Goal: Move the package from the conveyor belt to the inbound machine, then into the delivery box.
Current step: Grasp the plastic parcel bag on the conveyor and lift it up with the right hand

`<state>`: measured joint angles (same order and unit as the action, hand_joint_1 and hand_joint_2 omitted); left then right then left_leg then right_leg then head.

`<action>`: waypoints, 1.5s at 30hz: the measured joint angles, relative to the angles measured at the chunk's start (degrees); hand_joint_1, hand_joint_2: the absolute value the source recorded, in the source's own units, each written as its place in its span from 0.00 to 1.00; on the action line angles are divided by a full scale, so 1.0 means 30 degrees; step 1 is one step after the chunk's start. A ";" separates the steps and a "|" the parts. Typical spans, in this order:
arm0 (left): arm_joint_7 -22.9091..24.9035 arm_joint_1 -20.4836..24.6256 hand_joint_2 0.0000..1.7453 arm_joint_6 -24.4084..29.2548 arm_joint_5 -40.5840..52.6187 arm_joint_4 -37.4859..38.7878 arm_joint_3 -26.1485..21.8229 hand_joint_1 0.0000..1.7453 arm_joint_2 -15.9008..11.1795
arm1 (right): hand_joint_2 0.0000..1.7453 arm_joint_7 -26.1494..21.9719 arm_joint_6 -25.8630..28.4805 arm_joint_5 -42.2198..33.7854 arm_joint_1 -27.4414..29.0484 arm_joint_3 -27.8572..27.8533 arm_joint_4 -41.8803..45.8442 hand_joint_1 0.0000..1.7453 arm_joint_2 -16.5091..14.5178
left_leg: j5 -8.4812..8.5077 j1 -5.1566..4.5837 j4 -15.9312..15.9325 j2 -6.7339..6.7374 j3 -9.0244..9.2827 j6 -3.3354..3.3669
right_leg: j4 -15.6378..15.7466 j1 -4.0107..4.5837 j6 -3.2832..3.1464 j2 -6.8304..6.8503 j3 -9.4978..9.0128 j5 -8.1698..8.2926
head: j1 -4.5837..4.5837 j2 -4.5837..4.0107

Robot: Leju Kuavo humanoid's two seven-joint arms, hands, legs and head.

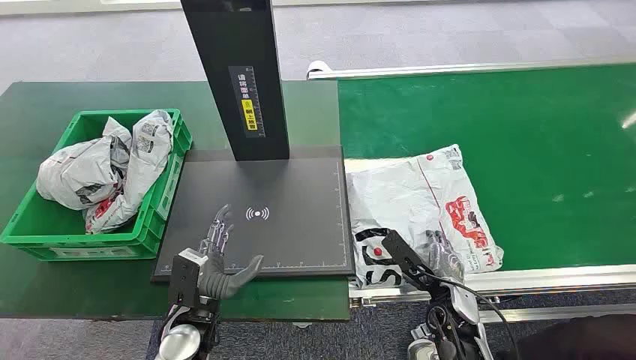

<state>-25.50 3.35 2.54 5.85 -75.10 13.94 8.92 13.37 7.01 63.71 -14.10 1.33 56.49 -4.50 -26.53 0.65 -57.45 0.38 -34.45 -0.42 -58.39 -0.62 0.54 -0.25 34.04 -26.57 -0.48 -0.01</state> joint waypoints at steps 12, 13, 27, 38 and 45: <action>0.0137 -0.0053 1.00 0.0002 0.0026 -0.0065 -0.0016 0.00 0.0000 | 1.00 -0.0653 0.1153 0.0087 -0.0117 0.0146 -0.0090 1.00 0.0005 | 0.0000 0.0001 0.0000 0.0001 0.0007 0.0000 | -0.0001 0.0001 0.0000 0.0000 -0.0006 0.0000 | 0.0004 -0.0001; 0.0153 -0.0082 1.00 0.0003 0.0026 -0.0127 -0.0018 0.00 0.0000 | 1.00 -0.1121 0.1631 -0.0174 -0.0054 0.0155 -0.0008 1.00 0.0002 | 0.0000 0.0001 0.0000 0.0001 0.0006 0.0000 | -0.0001 0.0001 0.0000 0.0000 -0.0005 0.0000 | 0.0002 -0.0001; -0.0315 -0.0033 1.00 0.0459 -0.0147 -0.0372 -0.0206 0.00 0.0022 | 1.00 -1.1060 0.1142 -1.9608 0.0952 -0.1096 0.4144 1.00 -0.1129 | 0.0000 0.0001 0.0000 0.0016 0.0011 -0.0001 | 0.0000 0.0000 -0.0001 -0.0004 0.0004 0.0001 | 0.0004 -0.0001; -0.1015 0.0295 1.00 0.0756 -0.0382 0.0108 -0.0213 0.00 0.0044 | 1.00 -1.1901 -0.1770 -2.7397 0.1063 -0.1357 0.5331 1.00 -0.1690 | 0.0000 -0.0001 -0.0001 0.0008 0.0009 -0.0001 | 0.0001 -0.0001 0.0000 -0.0001 0.0003 0.0000 | 0.0004 -0.0003; -0.2340 0.0310 1.00 0.2475 -0.0526 0.0146 -0.0253 0.00 0.0135 | 1.00 -1.2711 -0.0863 -2.8017 0.1090 -0.1393 0.5546 1.00 -0.1740 | 0.0001 0.0000 0.0000 0.0007 0.0005 -0.0001 | -0.0001 0.0000 0.0000 0.0000 0.0003 0.0000 | 0.0002 -0.0003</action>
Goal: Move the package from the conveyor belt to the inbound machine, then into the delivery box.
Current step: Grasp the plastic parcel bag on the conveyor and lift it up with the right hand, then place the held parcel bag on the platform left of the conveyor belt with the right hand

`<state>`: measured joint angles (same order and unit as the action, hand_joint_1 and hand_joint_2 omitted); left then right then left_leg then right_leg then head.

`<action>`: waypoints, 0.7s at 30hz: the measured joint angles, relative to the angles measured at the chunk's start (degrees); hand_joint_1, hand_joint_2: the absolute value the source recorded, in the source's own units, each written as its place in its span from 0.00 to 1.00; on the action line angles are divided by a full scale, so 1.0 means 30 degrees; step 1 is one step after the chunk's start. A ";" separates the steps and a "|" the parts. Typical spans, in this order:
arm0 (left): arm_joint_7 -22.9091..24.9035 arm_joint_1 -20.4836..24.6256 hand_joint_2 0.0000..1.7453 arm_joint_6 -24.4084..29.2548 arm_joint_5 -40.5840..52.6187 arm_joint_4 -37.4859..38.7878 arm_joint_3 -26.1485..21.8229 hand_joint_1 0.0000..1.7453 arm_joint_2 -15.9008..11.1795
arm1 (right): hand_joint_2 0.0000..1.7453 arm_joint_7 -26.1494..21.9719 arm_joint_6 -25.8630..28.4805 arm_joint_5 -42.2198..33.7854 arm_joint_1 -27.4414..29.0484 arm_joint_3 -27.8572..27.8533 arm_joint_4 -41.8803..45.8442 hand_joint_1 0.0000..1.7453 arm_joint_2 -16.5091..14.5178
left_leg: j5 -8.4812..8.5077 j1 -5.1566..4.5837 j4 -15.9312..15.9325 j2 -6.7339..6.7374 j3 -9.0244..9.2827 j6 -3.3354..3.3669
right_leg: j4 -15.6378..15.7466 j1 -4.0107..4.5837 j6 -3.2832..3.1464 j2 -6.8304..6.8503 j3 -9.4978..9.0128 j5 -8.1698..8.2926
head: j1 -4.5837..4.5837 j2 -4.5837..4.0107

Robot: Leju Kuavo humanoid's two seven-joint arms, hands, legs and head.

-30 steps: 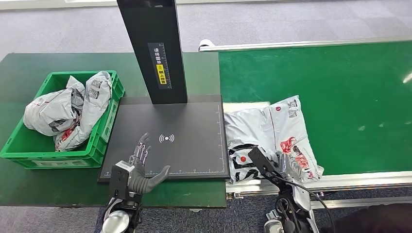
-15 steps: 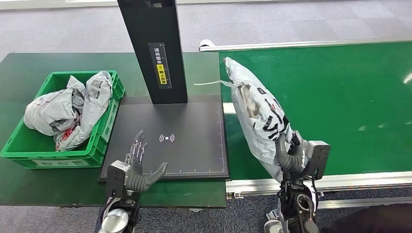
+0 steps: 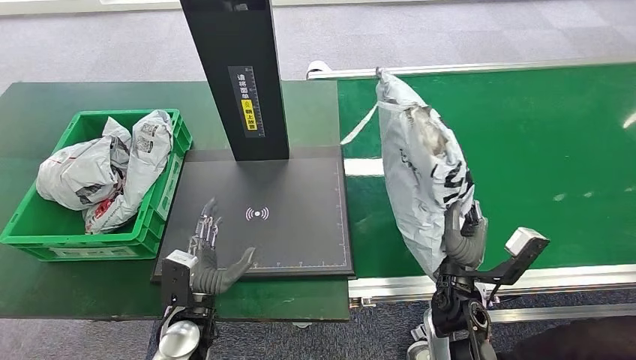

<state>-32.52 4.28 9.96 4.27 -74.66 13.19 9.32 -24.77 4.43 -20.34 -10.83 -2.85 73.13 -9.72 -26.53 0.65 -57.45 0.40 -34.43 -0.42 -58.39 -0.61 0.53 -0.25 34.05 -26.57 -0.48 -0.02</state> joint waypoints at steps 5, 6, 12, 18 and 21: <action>-0.2075 -0.0146 1.00 0.4071 0.0319 -0.1211 -0.0204 0.00 0.0069 | 1.00 -0.2136 0.1989 0.4056 0.0020 0.0782 0.0412 1.00 0.0249 | 0.0000 0.0000 0.0002 0.0004 -0.0009 0.0000 | -0.0002 0.0001 0.0000 0.0000 -0.0003 0.0000 | 0.0000 0.0002; -0.2284 -0.0204 1.00 0.4805 0.0408 -0.1625 -0.0255 0.00 0.0064 | 1.00 -0.2495 0.3126 0.6244 -0.0001 0.1265 0.0436 1.00 0.0366 | 0.0000 0.0000 0.0003 0.0003 -0.0011 0.0000 | -0.0003 0.0001 0.0000 0.0000 -0.0003 0.0000 | 0.0002 0.0002; -0.2485 -0.0338 1.00 0.8859 0.0079 -0.4000 -0.0537 0.00 0.0064 | 1.00 -0.0627 1.1214 2.4279 -0.1614 0.5089 -0.1233 1.00 0.0944 | 0.0006 0.0019 0.0008 0.0020 -0.0001 -0.0004 | -0.0006 0.0021 -0.0003 -0.0007 -0.0013 0.0002 | -0.0002 0.0002; -0.2494 -0.0637 1.00 0.9282 -0.0719 -0.6943 -0.2171 0.00 0.0372 | 1.00 0.1216 1.1065 2.9067 -0.4523 0.8897 -0.5577 1.00 0.1235 | 0.0025 0.0025 0.0004 -0.0009 0.0010 -0.0007 | -0.0006 0.0026 -0.0003 0.0024 -0.0026 0.0002 | -0.0002 0.0002; -0.2494 -0.0739 1.00 0.9226 -0.1188 -0.7468 -0.2547 0.00 0.0446 | 1.00 0.1624 1.0396 2.9617 -0.5706 1.0365 -0.7538 1.00 0.1335 | 0.0024 0.0022 0.0003 -0.0016 0.0006 -0.0007 | -0.0004 0.0024 -0.0002 0.0029 -0.0022 0.0002 | -0.0002 0.0002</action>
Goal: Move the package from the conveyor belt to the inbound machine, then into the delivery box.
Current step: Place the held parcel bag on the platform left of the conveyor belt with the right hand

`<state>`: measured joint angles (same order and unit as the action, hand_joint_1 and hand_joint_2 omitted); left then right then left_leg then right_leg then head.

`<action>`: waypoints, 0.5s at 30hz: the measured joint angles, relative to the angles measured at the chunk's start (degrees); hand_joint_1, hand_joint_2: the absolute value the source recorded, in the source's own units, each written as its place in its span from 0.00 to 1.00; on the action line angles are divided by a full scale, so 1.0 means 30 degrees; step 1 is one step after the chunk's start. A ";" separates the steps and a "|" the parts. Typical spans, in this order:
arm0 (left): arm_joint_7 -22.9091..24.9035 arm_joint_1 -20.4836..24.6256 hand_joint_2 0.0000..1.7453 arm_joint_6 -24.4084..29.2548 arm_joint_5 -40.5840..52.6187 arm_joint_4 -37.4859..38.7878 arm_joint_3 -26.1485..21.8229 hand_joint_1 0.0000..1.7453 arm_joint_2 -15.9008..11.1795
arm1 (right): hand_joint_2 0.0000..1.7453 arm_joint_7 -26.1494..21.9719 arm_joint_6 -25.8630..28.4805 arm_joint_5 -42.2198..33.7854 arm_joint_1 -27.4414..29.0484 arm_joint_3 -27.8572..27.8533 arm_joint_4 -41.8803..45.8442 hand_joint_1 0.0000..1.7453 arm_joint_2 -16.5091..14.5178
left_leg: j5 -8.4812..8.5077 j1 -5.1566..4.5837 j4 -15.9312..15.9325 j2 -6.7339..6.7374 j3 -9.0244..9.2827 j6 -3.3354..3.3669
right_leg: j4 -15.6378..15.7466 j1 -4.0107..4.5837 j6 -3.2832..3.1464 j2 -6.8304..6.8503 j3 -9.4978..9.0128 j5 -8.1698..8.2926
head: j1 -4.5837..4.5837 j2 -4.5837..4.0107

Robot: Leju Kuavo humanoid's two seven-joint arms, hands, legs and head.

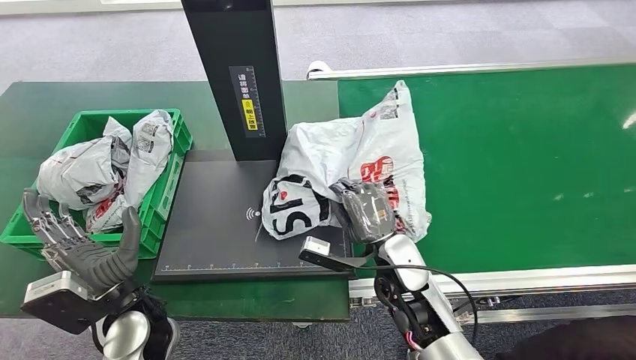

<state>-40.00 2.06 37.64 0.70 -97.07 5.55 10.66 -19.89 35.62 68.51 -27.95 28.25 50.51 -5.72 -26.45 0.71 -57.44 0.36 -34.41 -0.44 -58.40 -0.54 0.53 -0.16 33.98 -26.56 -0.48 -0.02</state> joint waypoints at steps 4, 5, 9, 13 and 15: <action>0.0000 0.0088 1.00 -0.0076 -0.0151 -0.0036 -0.0060 0.00 0.0015 | 1.00 0.0111 -0.1107 0.0368 -0.1085 0.1823 -0.1821 1.00 0.0042 | -0.0001 0.0000 -0.0003 -0.0002 0.0001 0.0000 | 0.0002 -0.0001 0.0000 0.0000 0.0004 0.0000 | -0.0002 0.0000; 0.0000 0.0106 1.00 -0.0082 -0.0173 -0.0036 -0.0069 0.00 0.0020 | 1.00 0.0103 -0.1219 0.0357 -0.1245 0.2112 -0.2098 1.00 0.0043 | -0.0001 0.0000 -0.0003 -0.0003 0.0001 0.0000 | 0.0002 -0.0001 0.0000 0.0000 0.0004 0.0000 | 0.0000 -0.0002; 0.0000 0.0231 1.00 -0.0115 -0.0273 -0.0025 -0.0105 0.00 0.0042 | 1.00 0.0009 -0.2064 0.0089 -0.1809 0.2846 -0.2988 1.00 0.0036 | -0.0002 0.0001 -0.0002 0.0009 0.0004 -0.0001 | 0.0001 0.0000 -0.0001 -0.0003 0.0003 0.0000 | 0.0000 0.0000; 0.0000 0.0347 1.00 -0.0344 -0.0522 0.0089 -0.0151 0.00 0.0058 | 1.00 0.0034 -0.2755 -0.0458 -0.2159 0.3378 -0.3869 1.00 -0.0168 | -0.0001 0.0001 -0.0002 0.0009 0.0010 -0.0001 | 0.0001 0.0001 -0.0001 -0.0003 0.0001 0.0001 | 0.0000 0.0000; 0.0000 0.0363 1.00 -0.0638 -0.0640 0.0201 -0.0185 0.00 0.0071 | 1.00 -0.0587 -0.2551 -0.1256 -0.2172 0.3480 -0.4234 1.00 -0.0303 | -0.0001 0.0001 -0.0002 0.0009 0.0012 -0.0001 | 0.0001 0.0000 -0.0001 -0.0003 0.0001 0.0000 | 0.0000 0.0002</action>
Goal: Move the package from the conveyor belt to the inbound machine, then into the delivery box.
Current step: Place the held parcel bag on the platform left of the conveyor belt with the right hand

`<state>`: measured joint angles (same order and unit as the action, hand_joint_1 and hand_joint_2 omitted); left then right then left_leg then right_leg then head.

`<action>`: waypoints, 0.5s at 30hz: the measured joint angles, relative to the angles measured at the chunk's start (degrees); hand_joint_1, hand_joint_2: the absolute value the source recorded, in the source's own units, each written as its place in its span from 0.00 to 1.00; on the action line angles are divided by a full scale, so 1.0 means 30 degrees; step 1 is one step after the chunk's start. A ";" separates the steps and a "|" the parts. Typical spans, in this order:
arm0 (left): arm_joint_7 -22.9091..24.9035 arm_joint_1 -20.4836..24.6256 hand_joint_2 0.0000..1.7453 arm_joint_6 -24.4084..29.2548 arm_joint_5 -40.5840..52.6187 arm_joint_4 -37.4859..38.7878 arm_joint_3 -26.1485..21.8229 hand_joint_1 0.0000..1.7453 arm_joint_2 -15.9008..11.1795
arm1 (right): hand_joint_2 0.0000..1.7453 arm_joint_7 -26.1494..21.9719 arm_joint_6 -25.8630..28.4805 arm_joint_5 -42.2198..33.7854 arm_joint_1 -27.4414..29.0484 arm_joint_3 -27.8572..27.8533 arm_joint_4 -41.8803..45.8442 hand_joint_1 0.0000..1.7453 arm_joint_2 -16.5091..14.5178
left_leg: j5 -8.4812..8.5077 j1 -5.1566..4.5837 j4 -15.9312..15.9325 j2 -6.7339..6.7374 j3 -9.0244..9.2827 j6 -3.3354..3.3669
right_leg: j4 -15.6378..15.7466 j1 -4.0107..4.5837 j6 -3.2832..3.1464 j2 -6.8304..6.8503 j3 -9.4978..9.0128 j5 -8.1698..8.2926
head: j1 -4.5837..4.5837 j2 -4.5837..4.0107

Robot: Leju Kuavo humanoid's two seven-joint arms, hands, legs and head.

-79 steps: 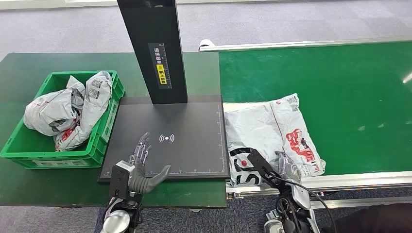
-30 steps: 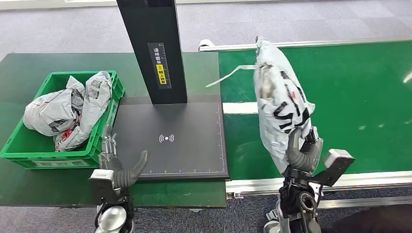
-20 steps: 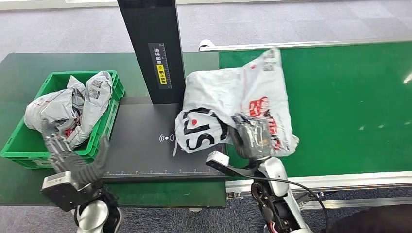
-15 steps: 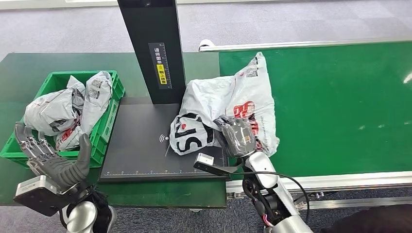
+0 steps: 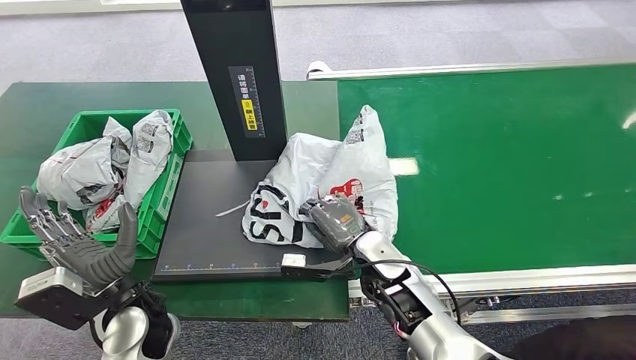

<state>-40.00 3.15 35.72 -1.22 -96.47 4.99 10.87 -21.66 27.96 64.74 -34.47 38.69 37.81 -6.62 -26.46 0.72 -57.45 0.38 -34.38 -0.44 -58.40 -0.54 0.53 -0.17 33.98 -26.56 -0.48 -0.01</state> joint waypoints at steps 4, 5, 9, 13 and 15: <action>0.0000 0.0007 1.00 -0.0430 -0.0051 0.0343 -0.0024 0.00 0.0025 | 1.00 -0.1586 0.0453 -0.1511 0.0050 0.0078 -0.0399 1.00 -0.0146 | -0.0002 0.0000 0.0000 0.0002 -0.0002 0.0000 | 0.0001 0.0000 0.0000 -0.0001 0.0003 0.0000 | 0.0000 -0.0002; 0.0000 0.0008 1.00 -0.0457 -0.0053 0.0413 -0.0026 0.00 0.0029 | 1.00 -0.1712 0.0490 -0.1622 0.0055 0.0084 -0.0464 1.00 -0.0173 | -0.0002 0.0000 0.0000 0.0003 -0.0003 0.0000 | 0.0001 -0.0001 0.0000 -0.0001 0.0004 0.0000 | 0.0000 -0.0002; 0.0000 0.0016 1.00 -0.0517 -0.0066 0.0627 -0.0042 0.00 0.0035 | 1.00 -0.2031 0.0617 -0.1878 0.0073 0.0091 -0.0648 1.00 -0.0211 | -0.0003 -0.0001 0.0000 0.0002 -0.0003 0.0001 | 0.0001 -0.0001 0.0000 -0.0001 0.0004 0.0000 | 0.0002 -0.0002; 0.0000 0.0030 1.00 -0.0732 -0.0077 0.0794 -0.0053 0.00 0.0075 | 1.00 -0.3618 0.0810 -0.3375 0.0250 0.0082 -0.0608 1.00 -0.0216 | -0.0003 0.0000 0.0000 0.0002 -0.0002 0.0001 | 0.0001 0.0000 0.0000 -0.0001 0.0003 0.0000 | 0.0000 0.0002; 0.0000 0.0030 1.00 -0.0746 -0.0075 0.0805 -0.0053 0.00 0.0084 | 1.00 -0.3815 0.0821 -0.3567 0.0280 0.0080 -0.0582 1.00 -0.0218 | -0.0003 0.0000 0.0000 0.0002 -0.0002 0.0001 | 0.0001 0.0000 0.0000 -0.0001 0.0003 0.0000 | 0.0000 0.0004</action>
<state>-40.00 3.24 33.48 -1.44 -94.05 4.83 11.13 -33.10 30.43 54.04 -33.63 38.93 36.07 -7.28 -26.47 0.72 -57.45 0.39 -34.38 -0.44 -58.40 -0.54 0.53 -0.18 33.99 -26.56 -0.48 0.00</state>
